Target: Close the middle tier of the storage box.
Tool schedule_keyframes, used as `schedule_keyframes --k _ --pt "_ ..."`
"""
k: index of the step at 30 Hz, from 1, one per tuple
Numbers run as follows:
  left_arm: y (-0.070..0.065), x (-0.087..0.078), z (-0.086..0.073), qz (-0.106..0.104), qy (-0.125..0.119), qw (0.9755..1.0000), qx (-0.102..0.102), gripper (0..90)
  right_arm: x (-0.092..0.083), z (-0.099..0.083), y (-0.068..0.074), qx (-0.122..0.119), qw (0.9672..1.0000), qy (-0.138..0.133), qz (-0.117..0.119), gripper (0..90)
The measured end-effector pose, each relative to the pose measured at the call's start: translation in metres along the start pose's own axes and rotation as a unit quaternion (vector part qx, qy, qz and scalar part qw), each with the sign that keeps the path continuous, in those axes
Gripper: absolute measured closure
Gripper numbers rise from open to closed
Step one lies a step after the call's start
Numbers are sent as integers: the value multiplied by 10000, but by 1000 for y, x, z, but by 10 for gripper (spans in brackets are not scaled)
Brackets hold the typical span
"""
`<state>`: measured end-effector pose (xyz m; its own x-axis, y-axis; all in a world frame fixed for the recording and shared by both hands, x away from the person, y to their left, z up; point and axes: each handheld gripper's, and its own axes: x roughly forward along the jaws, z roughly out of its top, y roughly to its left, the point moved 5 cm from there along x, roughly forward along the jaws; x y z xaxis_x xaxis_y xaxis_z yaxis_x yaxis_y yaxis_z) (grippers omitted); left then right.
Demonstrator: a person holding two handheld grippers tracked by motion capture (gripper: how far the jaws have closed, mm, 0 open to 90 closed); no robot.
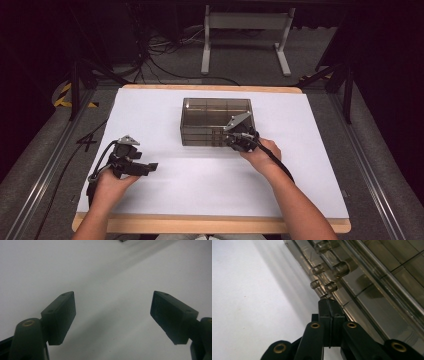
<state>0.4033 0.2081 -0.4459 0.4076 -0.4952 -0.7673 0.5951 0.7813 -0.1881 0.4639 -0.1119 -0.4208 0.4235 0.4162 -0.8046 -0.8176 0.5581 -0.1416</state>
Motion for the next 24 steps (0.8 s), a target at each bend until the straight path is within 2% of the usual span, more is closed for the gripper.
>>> schedule_keyframes --k 7,11,13,24 --pt "-1 1 0 -41 37 10000 28 210 -15 -5 4 -80 9996 -72 246 806" --pt "-2 1 0 -68 19 9999 90 207 -27 -9 6 -144 9990 -198 374 751" --pt "-2 1 0 -59 29 9999 85 205 -31 -11 7 -215 9987 -235 397 735" --pt "-4 1 0 -129 48 9998 142 204 -48 -25 5 -246 9978 -239 563 631"
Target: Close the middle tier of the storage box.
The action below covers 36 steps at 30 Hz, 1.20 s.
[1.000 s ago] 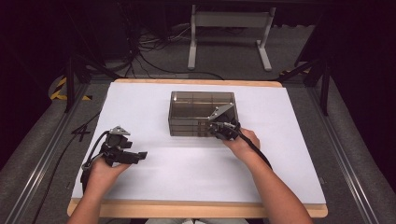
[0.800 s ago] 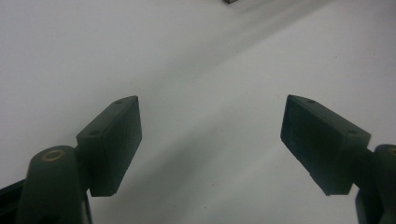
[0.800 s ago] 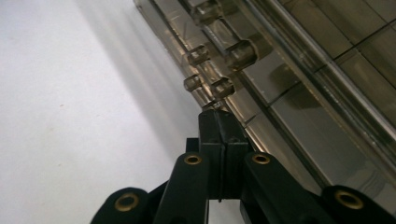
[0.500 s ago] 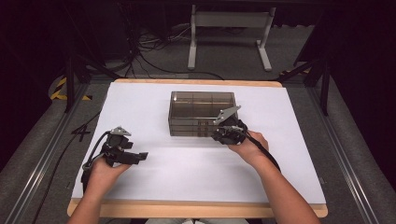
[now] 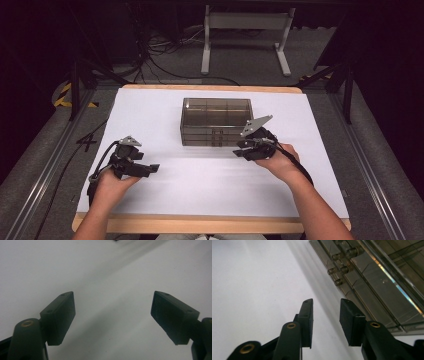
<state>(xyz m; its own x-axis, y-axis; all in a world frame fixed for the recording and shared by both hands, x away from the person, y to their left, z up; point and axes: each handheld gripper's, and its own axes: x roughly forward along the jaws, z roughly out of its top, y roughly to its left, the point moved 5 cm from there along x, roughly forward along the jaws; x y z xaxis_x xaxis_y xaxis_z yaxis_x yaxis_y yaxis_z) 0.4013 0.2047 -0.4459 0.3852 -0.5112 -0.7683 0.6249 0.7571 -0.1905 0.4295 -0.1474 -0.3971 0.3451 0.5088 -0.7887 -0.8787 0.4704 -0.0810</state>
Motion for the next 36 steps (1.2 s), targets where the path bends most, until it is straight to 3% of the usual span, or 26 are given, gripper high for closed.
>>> schedule_keyframes --k 13,14,16,36 --pt "2 -3 -1 7 88 9999 65 197 -18 -24 -8 66 10000 2 -63 359" --pt "2 -3 -1 8 81 10000 51 195 -20 -27 -10 94 9998 11 -154 301" --pt "2 -4 -1 4 90 9999 54 192 -23 -31 -11 112 9996 15 -240 271" --pt "11 -4 -10 151 350 9991 195 171 -38 -70 -28 424 9979 -105 -476 206"
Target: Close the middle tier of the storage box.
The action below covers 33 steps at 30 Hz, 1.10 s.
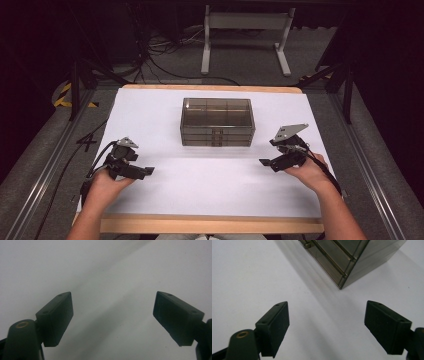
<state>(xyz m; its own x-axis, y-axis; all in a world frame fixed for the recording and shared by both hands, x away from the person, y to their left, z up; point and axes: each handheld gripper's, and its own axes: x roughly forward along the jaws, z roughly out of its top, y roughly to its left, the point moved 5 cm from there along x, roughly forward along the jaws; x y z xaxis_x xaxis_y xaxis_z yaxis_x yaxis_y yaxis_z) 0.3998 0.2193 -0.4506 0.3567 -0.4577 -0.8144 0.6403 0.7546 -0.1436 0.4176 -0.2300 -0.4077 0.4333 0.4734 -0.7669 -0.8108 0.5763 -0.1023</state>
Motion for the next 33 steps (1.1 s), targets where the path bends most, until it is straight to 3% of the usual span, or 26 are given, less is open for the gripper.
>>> schedule_keyframes --k 10,26,33 --pt "9 3 -6 54 46 9999 -71 170 -2 -26 -13 373 9990 -128 -205 215" --pt "19 5 -12 163 149 9996 -176 168 11 -58 -24 685 9970 138 -328 219" --pt "19 6 -12 194 184 9995 -171 168 20 -69 -25 725 9960 401 -342 215"
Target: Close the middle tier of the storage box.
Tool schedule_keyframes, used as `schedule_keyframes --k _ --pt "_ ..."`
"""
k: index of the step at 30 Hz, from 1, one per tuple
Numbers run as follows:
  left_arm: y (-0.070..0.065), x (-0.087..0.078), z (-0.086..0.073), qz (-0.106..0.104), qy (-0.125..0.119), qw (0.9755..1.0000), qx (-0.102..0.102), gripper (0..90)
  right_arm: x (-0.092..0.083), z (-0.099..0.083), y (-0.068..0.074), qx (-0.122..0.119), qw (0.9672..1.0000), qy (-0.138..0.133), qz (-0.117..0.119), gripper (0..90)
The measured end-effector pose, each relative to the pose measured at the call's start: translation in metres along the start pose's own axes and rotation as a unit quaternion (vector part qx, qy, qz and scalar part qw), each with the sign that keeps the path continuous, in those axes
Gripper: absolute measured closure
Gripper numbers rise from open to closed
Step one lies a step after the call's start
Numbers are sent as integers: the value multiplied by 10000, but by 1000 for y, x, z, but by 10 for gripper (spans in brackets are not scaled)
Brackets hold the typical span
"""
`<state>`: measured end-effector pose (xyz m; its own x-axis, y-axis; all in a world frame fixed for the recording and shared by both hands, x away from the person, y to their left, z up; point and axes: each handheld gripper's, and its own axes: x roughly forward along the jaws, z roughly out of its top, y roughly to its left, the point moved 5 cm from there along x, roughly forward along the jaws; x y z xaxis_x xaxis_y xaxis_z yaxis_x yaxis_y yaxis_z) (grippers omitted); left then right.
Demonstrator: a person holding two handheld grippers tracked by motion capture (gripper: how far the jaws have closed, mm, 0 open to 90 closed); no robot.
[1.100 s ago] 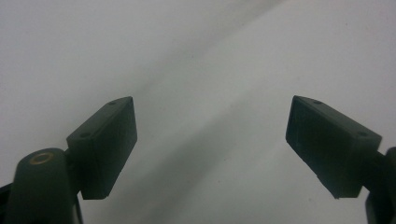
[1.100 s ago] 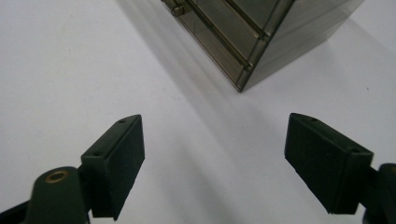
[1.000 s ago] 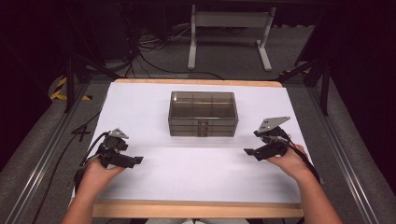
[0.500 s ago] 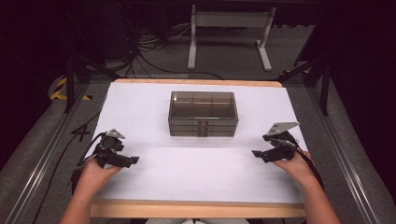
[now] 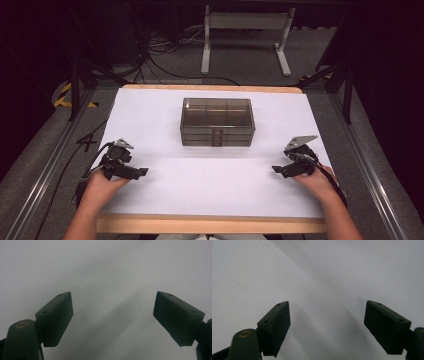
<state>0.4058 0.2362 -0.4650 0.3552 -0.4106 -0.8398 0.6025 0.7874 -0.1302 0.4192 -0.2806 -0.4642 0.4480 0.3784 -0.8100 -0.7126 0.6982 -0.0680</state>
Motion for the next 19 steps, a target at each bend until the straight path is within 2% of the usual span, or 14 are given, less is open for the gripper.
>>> schedule_keyframes --k 3,9,15,17,19 --pt "0 1 0 -2 53 10000 33 168 4 -3 0 -42 9999 146 -59 212" --pt "-1 3 -1 1 137 9999 36 167 4 -4 -2 115 9996 239 32 211" --pt "-2 6 -1 -31 192 9998 34 162 4 -3 -2 142 9993 327 70 205" --pt "-2 6 -1 -21 193 9998 43 159 3 -3 -1 186 9993 303 92 205" --pt "-2 7 -1 -15 190 9998 46 158 1 -1 0 187 9996 170 82 206"
